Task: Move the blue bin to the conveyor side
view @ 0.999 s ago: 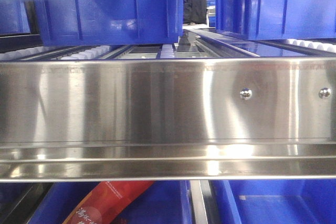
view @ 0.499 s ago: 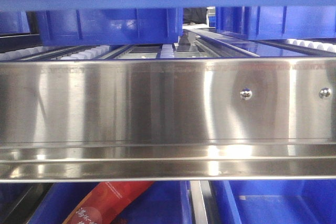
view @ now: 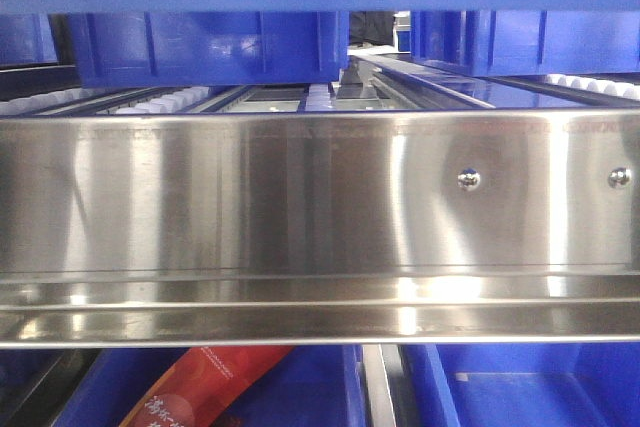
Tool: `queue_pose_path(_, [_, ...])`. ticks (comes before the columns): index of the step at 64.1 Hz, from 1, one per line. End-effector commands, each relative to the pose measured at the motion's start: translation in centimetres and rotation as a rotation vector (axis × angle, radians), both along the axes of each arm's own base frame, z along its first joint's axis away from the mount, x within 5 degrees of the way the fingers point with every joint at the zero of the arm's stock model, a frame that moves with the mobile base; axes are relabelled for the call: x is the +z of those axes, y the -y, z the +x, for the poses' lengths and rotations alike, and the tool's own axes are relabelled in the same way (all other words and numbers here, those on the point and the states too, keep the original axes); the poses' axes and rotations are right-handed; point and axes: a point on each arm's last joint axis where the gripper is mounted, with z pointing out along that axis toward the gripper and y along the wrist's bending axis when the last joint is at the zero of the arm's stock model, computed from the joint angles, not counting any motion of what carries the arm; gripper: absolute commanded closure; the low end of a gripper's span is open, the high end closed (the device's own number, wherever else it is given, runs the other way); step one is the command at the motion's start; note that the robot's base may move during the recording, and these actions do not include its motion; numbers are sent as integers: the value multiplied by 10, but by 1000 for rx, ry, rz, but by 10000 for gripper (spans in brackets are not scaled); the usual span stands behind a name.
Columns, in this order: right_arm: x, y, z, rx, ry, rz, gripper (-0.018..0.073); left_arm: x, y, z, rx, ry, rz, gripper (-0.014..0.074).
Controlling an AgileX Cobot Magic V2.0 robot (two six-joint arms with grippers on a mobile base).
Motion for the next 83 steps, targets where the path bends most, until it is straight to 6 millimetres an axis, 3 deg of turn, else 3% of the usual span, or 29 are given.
queue_pose_path(1, [13, 10, -3, -46, 134, -49, 648, 14, -6, -4, 41, 128, 56, 616])
queue_pose_path(83, [13, 10, -3, -46, 134, -49, 648, 14, -6, -4, 41, 128, 56, 616])
